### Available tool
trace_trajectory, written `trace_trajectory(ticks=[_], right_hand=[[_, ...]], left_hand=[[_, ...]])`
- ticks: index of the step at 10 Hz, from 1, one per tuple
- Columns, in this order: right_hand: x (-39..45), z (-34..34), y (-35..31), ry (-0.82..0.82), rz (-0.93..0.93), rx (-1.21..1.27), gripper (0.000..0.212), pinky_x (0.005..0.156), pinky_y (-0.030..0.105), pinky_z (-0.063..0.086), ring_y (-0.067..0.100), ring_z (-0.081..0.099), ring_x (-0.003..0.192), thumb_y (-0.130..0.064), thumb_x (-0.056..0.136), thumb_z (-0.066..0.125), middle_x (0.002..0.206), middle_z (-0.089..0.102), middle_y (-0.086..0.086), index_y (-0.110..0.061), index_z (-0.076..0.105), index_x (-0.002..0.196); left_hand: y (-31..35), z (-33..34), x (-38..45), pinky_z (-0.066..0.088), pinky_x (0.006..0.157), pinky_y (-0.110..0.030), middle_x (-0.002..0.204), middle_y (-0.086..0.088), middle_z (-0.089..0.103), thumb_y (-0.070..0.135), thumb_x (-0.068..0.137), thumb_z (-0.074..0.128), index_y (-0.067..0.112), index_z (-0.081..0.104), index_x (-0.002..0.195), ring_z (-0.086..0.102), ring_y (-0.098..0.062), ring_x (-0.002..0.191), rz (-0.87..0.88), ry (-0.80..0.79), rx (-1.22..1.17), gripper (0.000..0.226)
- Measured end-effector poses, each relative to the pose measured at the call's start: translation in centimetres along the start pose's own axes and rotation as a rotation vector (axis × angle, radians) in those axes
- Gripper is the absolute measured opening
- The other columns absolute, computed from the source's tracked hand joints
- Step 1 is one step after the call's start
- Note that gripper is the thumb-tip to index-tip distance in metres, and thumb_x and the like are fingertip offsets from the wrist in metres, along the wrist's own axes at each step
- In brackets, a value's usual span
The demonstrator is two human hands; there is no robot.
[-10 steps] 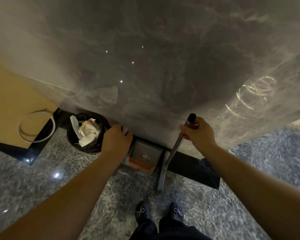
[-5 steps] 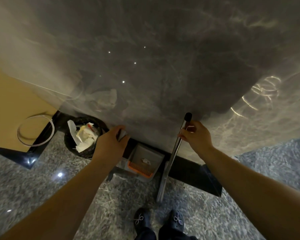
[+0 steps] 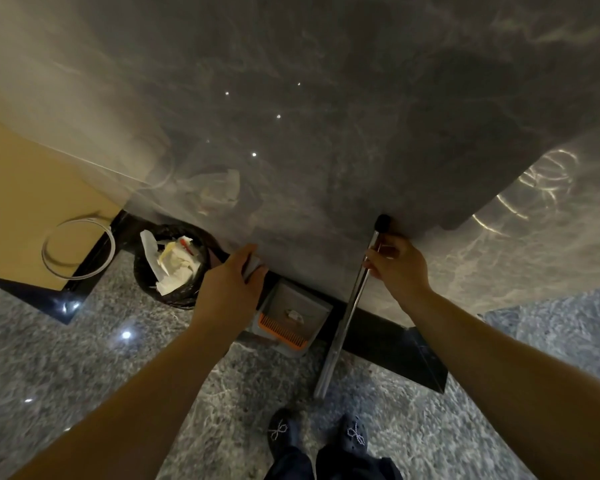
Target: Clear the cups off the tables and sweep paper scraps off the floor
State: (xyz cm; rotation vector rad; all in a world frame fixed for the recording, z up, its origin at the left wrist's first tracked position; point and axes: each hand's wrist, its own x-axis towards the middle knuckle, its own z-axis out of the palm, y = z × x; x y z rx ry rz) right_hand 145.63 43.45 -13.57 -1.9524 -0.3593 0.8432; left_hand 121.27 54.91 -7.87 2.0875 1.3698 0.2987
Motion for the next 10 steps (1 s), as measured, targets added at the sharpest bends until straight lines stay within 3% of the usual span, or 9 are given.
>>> trace_trajectory(ticks=[2,3,4,6,8,9,10], right_hand=[[-0.2,-0.3,-0.9,-0.033,0.053,0.001,0.026,0.069,0.032,0.06,0.019,0.071,0.079,-0.02,0.088,0.068,0.1,0.069,0.004,-0.017,0.061,0.113],[-0.4,-0.2,-1.5,-0.035,0.071,-0.011,0.024,0.072,0.037,0.06,0.02,0.07,0.082,-0.021,0.088,0.067,0.102,0.068,0.005,-0.017,0.061,0.112],[-0.4,-0.1,-1.9,-0.03,0.085,-0.025,0.022,0.076,0.041,0.06,0.023,0.07,0.084,-0.022,0.088,0.067,0.102,0.068,0.007,-0.016,0.061,0.109],[-0.6,-0.1,-2.2,-0.028,0.08,-0.039,0.024,0.079,0.043,0.059,0.026,0.069,0.088,-0.021,0.088,0.068,0.104,0.067,0.011,-0.014,0.061,0.109],[-2.4,-1.2,-1.5,0.011,0.062,-0.152,0.051,0.082,0.041,0.057,0.023,0.066,0.094,-0.03,0.085,0.07,0.12,0.061,0.006,-0.019,0.051,0.131],[-4.0,-1.8,-0.7,0.035,-0.004,-0.221,0.057,0.067,0.025,0.049,0.018,0.059,0.092,-0.034,0.084,0.072,0.128,0.056,0.005,-0.02,0.046,0.133],[-5.8,-1.5,-1.0,0.035,-0.068,-0.266,0.058,0.062,0.016,0.039,0.015,0.055,0.093,-0.033,0.083,0.073,0.13,0.052,0.009,-0.019,0.045,0.133]], left_hand=[[-0.5,-1.2,0.4,0.045,0.07,-0.033,0.097,-0.019,0.068,0.027,0.097,0.056,0.009,0.054,0.129,0.065,-0.037,0.087,0.015,-0.046,0.063,0.037],[-0.6,-1.6,0.6,0.052,0.08,-0.044,0.101,-0.019,0.066,0.026,0.097,0.056,0.007,0.056,0.123,0.063,-0.037,0.091,0.02,-0.083,0.083,0.033],[-0.6,-1.9,0.7,0.051,0.083,-0.045,0.104,-0.02,0.065,0.028,0.096,0.058,0.009,0.055,0.126,0.062,-0.037,0.093,0.02,-0.099,0.121,0.036],[-0.8,-1.8,0.2,0.049,0.074,-0.036,0.102,-0.019,0.067,0.03,0.094,0.061,0.011,0.049,0.134,0.064,-0.036,0.088,0.016,-0.116,0.115,0.046],[-1.0,-2.2,-0.6,0.049,0.073,-0.036,0.106,-0.017,0.066,0.031,0.093,0.062,0.011,0.046,0.138,0.064,-0.036,0.092,0.038,-0.067,0.1,0.052],[-1.1,-2.8,-1.2,0.052,0.083,-0.044,0.111,-0.016,0.066,0.033,0.094,0.061,0.011,0.047,0.138,0.063,-0.037,0.098,0.061,-0.042,0.091,0.051],[-1.2,-3.8,-2.0,0.051,0.084,-0.05,0.108,-0.015,0.064,0.045,0.095,0.052,0.013,0.047,0.137,0.06,-0.038,0.099,0.035,-0.017,0.093,0.054]])
